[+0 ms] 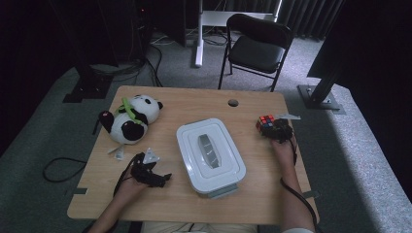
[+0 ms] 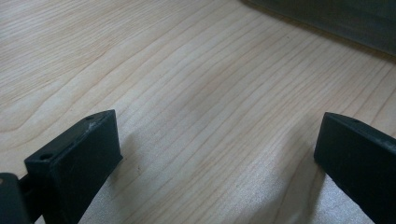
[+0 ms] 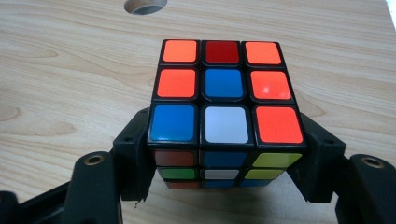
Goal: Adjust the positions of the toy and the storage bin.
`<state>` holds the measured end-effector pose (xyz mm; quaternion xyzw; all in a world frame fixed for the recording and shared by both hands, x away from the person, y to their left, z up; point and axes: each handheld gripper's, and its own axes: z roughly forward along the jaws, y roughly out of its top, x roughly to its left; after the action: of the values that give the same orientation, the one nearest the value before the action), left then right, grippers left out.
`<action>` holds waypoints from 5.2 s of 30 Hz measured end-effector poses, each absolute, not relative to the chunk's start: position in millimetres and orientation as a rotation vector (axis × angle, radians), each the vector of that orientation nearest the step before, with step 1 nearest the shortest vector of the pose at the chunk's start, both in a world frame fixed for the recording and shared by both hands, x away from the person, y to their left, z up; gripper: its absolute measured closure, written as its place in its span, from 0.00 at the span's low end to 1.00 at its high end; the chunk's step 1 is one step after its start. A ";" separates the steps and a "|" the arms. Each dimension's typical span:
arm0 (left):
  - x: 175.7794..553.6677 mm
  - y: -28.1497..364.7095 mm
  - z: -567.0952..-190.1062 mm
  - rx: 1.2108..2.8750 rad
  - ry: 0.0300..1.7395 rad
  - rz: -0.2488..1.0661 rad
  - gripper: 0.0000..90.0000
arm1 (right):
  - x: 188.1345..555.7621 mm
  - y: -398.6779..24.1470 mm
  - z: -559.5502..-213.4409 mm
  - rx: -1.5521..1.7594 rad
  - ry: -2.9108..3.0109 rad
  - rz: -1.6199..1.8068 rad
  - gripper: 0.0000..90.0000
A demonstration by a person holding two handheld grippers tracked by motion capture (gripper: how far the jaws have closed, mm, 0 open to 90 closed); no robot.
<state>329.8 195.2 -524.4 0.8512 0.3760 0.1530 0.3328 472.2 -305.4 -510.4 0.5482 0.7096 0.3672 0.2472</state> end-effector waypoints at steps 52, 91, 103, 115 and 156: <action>330.1 195.6 -524.5 2.225 0.976 0.397 0.01 | 330.0 -337.9 -498.2 1.418 1.964 0.899 0.37; 330.0 195.5 -524.5 2.221 0.984 0.400 0.01 | 287.8 -351.7 -497.0 1.439 1.924 0.982 0.23; 330.0 195.6 -524.5 2.222 0.984 0.399 0.01 | 296.9 -330.5 -470.8 1.349 1.928 1.043 0.19; 328.9 195.0 -524.5 2.216 1.001 0.406 0.01 | 308.5 -288.9 -465.3 1.268 1.997 1.112 0.16; 327.7 198.0 -524.5 2.223 0.979 0.398 0.01 | 331.7 -237.8 -524.9 1.239 2.184 1.041 0.15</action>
<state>327.7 198.0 -524.5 0.8513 0.3751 0.1526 0.3335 331.7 -237.8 -524.9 0.4455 0.7855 0.3746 0.2101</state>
